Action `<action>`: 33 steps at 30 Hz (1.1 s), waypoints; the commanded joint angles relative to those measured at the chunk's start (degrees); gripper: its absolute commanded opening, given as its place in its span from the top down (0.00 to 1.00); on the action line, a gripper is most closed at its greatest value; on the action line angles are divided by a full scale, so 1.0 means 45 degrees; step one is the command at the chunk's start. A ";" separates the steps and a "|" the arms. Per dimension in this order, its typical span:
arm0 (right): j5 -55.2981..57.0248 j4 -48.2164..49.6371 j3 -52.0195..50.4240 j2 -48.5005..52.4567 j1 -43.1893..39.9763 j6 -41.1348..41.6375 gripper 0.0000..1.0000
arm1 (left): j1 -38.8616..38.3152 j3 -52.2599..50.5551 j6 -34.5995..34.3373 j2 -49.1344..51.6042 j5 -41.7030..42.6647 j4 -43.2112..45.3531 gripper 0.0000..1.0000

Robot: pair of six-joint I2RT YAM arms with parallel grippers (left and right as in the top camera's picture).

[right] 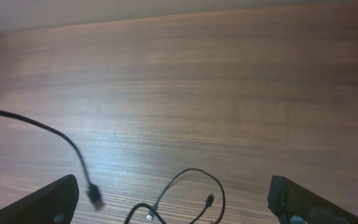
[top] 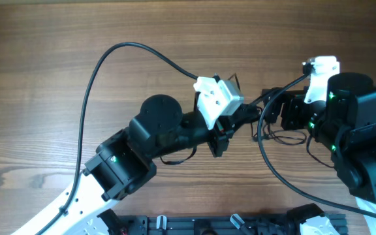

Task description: Untangle cables

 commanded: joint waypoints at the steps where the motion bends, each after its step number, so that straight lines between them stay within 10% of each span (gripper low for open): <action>1: 0.3565 -0.0185 -0.0010 0.0335 -0.0447 0.1112 0.01 | 0.0515 0.0301 0.0248 -0.0729 0.0364 -0.0053 0.96; 33: 0.4027 -0.0544 -0.0010 0.0335 -0.0447 0.1316 0.00 | 0.2152 0.0301 -0.0126 -0.2195 0.0364 -0.0112 0.96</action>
